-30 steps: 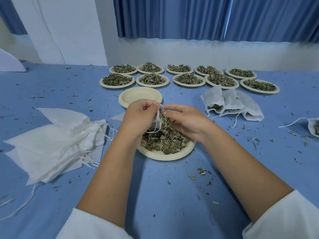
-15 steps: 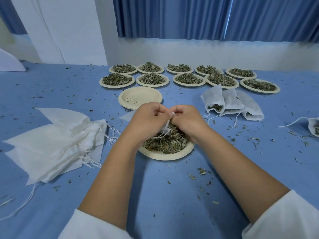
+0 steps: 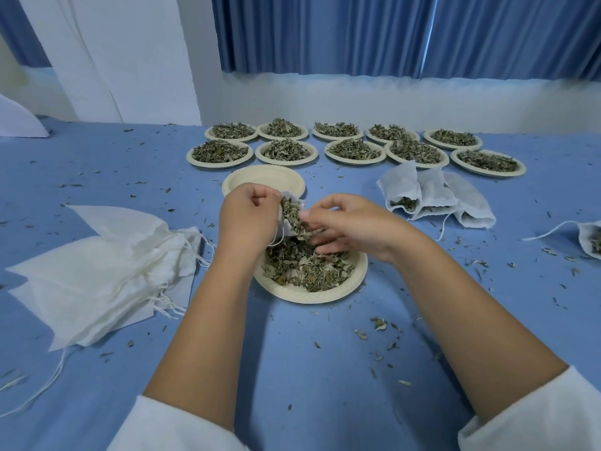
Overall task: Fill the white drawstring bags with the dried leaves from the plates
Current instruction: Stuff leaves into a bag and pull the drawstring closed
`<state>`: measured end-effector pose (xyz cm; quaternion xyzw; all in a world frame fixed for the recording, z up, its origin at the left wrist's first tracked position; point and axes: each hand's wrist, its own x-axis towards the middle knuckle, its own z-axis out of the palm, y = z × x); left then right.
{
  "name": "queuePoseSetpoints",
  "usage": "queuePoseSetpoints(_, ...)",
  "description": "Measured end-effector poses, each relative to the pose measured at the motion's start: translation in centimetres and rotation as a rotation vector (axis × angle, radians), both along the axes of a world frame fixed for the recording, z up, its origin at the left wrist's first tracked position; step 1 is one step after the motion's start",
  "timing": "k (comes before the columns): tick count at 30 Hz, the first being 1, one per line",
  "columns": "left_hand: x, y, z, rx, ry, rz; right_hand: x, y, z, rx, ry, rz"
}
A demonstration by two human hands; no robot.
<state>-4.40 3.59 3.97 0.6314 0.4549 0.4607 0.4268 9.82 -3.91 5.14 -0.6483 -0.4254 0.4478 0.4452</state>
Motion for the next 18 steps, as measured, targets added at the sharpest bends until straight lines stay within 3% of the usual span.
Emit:
queuePoseSetpoints(3, 0.0, 0.0, 0.0, -0.002, 0.008, -0.001, -0.4, 0.1, -0.4, -0.011, 0.034, 0.017)
queuePoseSetpoints(13, 0.3, -0.5, 0.0, -0.005, 0.063, -0.091, -0.6, 0.1, -0.1, 0.254, 0.044, -0.132)
queuePoseSetpoints(18, 0.2, -0.9, 0.5, -0.066, 0.003, -0.12, -1.3, 0.4, -0.9, 0.301, -0.157, -0.163)
